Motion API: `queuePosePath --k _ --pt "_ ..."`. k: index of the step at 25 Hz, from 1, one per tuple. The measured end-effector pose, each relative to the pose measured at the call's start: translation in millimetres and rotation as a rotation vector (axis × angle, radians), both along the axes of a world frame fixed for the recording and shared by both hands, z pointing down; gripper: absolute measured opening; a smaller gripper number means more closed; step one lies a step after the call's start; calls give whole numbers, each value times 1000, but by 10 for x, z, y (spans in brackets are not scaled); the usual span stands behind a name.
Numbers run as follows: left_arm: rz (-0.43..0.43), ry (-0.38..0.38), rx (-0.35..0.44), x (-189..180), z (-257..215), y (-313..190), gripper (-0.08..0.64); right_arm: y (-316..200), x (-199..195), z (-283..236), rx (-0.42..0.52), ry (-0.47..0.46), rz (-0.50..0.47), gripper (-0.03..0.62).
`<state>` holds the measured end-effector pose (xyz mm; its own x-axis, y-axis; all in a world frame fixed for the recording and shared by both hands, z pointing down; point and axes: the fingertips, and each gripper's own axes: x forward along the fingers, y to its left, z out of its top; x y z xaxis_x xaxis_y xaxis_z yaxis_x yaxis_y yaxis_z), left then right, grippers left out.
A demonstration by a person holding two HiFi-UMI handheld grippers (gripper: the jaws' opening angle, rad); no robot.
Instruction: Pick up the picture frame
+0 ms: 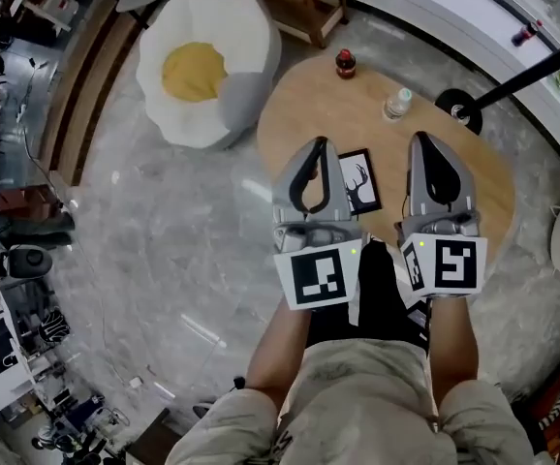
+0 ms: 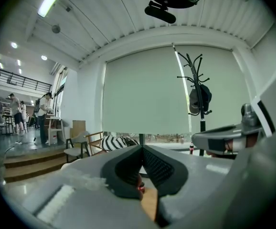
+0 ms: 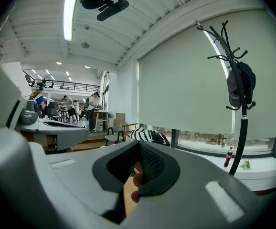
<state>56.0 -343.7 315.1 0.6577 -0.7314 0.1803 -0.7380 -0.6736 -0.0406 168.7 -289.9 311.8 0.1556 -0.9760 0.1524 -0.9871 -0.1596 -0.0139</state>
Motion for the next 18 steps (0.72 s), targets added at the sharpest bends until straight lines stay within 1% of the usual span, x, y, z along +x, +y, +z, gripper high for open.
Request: queuePosePath --k 5,9,14,18 --pt "-33 -33 -65 -27 475 -54 5 -55 -3 550 -87 -44 -25 2" --pt "-47 -66 -124 -77 951 -28 5 -44 -29 1032 -152 -81 -39 2" --pt "-53 -86 -181 -52 1547 -70 5 -101 -41 1639 -209 -109 -50 2" --pt "-66 -143 -271 -120 2133 -58 5 -158 -173 2195 -289 -106 -72 2"
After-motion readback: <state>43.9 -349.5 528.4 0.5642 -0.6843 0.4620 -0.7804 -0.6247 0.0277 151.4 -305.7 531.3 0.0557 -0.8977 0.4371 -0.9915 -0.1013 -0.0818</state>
